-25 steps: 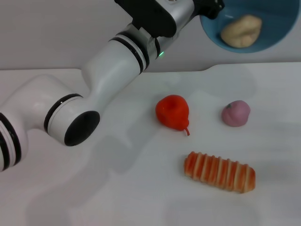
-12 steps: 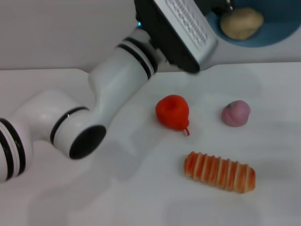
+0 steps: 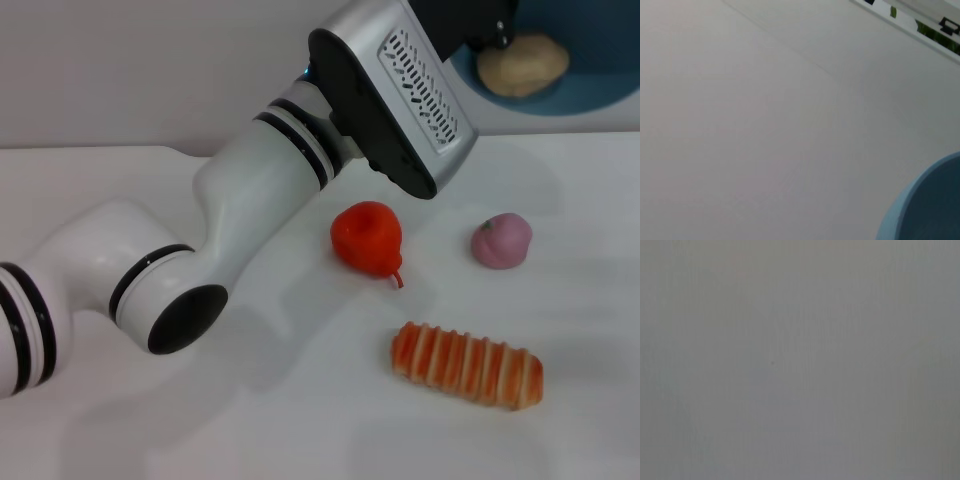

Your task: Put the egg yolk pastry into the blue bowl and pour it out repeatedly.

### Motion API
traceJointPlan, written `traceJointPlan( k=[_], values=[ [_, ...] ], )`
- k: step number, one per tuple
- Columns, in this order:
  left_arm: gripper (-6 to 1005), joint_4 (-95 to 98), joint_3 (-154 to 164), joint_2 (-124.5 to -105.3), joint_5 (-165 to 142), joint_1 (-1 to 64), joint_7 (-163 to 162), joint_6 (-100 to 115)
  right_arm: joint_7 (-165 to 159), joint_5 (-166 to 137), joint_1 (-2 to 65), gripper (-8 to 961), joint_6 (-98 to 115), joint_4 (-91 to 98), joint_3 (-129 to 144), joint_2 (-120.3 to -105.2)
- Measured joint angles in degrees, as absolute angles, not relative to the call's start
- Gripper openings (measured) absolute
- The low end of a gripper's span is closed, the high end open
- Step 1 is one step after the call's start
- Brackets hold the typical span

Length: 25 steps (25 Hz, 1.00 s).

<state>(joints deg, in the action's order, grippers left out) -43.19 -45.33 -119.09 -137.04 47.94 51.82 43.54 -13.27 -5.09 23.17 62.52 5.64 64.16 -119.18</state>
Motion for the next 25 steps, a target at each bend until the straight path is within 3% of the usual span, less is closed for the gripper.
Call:
traceJointPlan(
  k=[25],
  values=[
    [0,-44.0,-46.5,-119.08,-122.2,49.1,56.4,39.9,-13.3,-5.1,24.1,664,62.5,5.1,64.4,-119.17]
  ],
)
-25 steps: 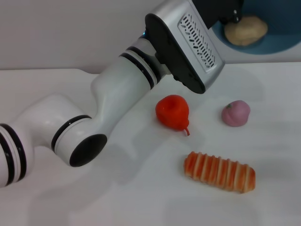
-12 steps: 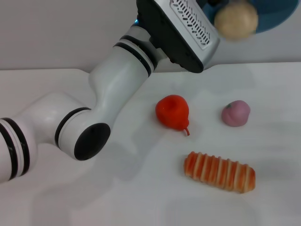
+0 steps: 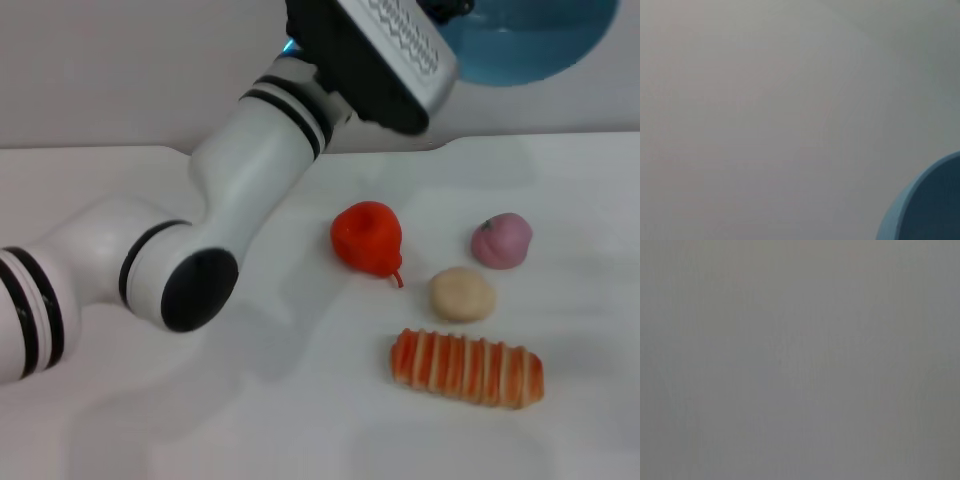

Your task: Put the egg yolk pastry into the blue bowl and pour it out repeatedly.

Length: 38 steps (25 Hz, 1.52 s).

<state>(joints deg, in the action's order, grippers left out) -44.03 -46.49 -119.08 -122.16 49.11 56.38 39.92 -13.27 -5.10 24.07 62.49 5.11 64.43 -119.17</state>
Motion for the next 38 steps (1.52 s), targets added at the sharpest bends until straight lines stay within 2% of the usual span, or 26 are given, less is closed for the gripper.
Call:
traceJointPlan(
  k=[17,23,31,38],
  values=[
    [0,-43.4,-81.0,-118.29,-119.2,50.5,53.6,-16.2,-12.5,-5.8,25.5,664,60.0,5.6,64.7,-118.9],
    [-1,-41.1,-92.9,-117.93,-132.8,51.6,42.8,-33.8,-10.9,-7.7,26.8,663,57.7,6.6,64.8,-118.67],
    [-1,-41.8,-94.4,-117.85,-147.5,50.1,27.7,-41.0,-13.0,-14.1,28.5,663,47.8,12.6,64.9,-118.65],
    [-1,-42.3,-95.1,-117.71,-149.3,49.0,24.2,-43.8,-33.5,-31.6,28.3,664,30.8,27.5,70.4,-118.53]
  ],
)
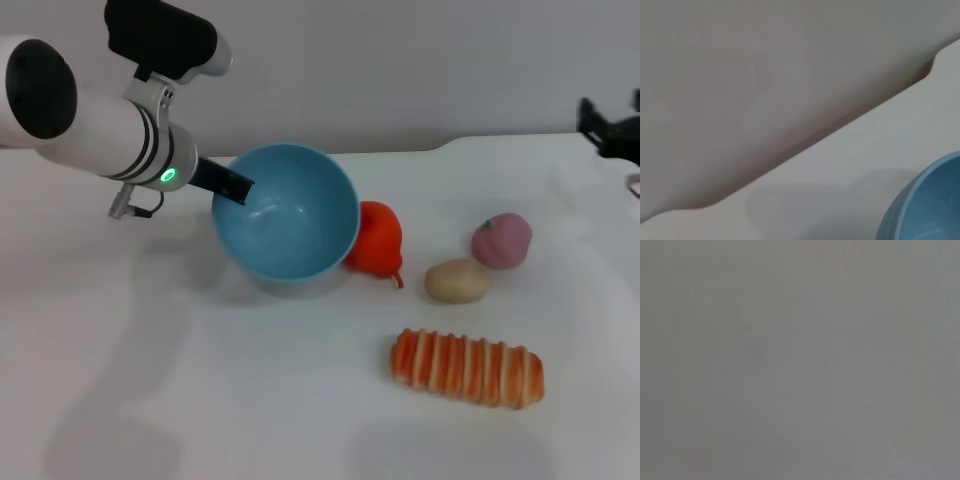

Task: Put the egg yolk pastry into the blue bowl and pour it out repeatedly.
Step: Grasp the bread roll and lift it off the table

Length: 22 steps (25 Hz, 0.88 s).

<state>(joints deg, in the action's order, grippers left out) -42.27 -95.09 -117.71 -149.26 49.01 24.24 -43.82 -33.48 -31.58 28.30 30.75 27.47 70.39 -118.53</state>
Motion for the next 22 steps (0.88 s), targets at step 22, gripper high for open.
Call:
traceJointPlan(
  k=[22],
  values=[
    [-2,-42.0,-95.1,-118.02,-149.6,47.9,20.3,-43.2,-135.4,-121.8,39.4,663,55.3,41.2,67.0,-111.23]
  ],
)
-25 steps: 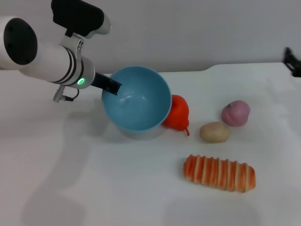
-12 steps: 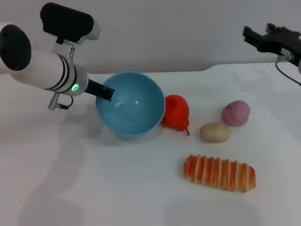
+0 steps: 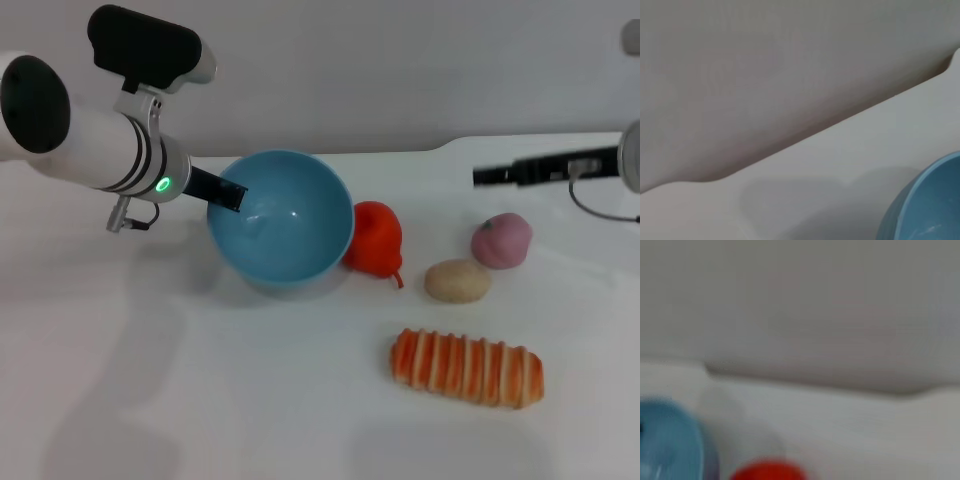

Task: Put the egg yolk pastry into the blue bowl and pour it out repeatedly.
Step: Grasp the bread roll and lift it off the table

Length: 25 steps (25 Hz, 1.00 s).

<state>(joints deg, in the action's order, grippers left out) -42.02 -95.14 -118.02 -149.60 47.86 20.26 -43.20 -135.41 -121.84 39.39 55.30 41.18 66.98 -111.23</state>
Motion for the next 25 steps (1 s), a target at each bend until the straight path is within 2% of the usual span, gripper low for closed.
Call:
traceJointPlan(
  k=[5,11,16,21,25],
  values=[
    [0,-42.0,-95.0,-118.07,-149.6,47.9,20.2,-42.6,-137.5,-124.6,40.8,663,60.8,41.3,67.0,-111.26],
    [0,-41.8,-94.9,-118.13,-149.6,48.0,20.2,-42.4,-137.7,-126.0,41.2,663,62.4,40.2,67.4,-112.31],
    [-1,-41.8,-94.9,-118.12,-149.5,48.0,20.2,-42.4,-137.6,-126.7,41.9,663,60.7,36.6,67.4,-113.67],
    [-1,-41.9,-94.8,-118.12,-149.5,47.9,20.2,-42.4,-137.6,-128.7,42.1,664,57.7,34.4,67.2,-115.83],
    [-1,-41.9,-94.8,-118.05,-149.5,47.8,20.5,-42.5,-137.6,-128.7,42.2,664,56.8,33.5,67.1,-116.07]
  ],
)
